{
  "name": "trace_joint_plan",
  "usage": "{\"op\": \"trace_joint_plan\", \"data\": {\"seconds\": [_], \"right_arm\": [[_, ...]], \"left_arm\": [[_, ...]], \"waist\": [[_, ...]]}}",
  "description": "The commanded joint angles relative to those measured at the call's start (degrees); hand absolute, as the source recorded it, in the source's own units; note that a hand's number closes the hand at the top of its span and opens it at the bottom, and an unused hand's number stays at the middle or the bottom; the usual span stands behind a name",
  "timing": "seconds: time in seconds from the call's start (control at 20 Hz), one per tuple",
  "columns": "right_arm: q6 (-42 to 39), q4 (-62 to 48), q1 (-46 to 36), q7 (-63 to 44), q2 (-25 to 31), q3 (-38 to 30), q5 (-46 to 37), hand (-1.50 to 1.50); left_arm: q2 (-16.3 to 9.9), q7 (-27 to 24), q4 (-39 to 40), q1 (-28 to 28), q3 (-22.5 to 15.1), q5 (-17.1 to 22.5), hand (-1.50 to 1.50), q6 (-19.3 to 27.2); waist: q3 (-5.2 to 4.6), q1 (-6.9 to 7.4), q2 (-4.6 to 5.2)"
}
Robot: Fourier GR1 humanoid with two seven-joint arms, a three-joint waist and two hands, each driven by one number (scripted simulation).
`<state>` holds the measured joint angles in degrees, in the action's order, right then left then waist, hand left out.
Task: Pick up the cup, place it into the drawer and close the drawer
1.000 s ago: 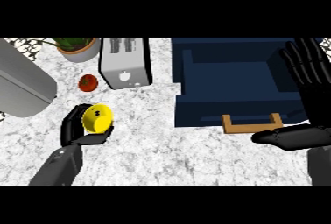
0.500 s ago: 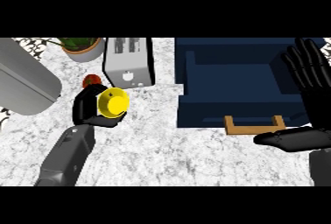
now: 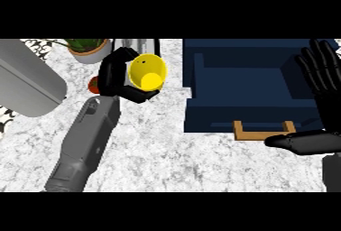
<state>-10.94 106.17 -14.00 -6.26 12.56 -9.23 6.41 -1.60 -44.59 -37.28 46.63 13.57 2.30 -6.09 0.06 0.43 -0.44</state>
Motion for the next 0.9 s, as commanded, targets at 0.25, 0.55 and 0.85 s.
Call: {"op": "trace_joint_plan", "data": {"seconds": [0.25, 0.55, 0.85], "right_arm": [[0.2, 1.6, 2.0, 0.9, -0.5, 0.0, -0.6, -1.50], [0.8, 0.9, 0.3, 1.7, -2.3, 1.9, -1.2, -1.50], [-0.6, -1.9, -3.3, 0.9, -1.0, 1.5, 0.2, -1.50]], "left_arm": [[1.6, 22.4, -9.8, 14.5, -6.7, 3.3, 1.50, 11.4], [1.6, 28.1, -0.6, 23.8, -15.5, 7.8, 1.50, 22.2], [1.6, 27.8, 12.7, 28.7, -20.3, 10.7, 1.50, 26.8]], "waist": [[-0.02, -0.82, 0.11], [-0.01, -2.78, 0.54], [0.04, -5.59, 1.49]]}}
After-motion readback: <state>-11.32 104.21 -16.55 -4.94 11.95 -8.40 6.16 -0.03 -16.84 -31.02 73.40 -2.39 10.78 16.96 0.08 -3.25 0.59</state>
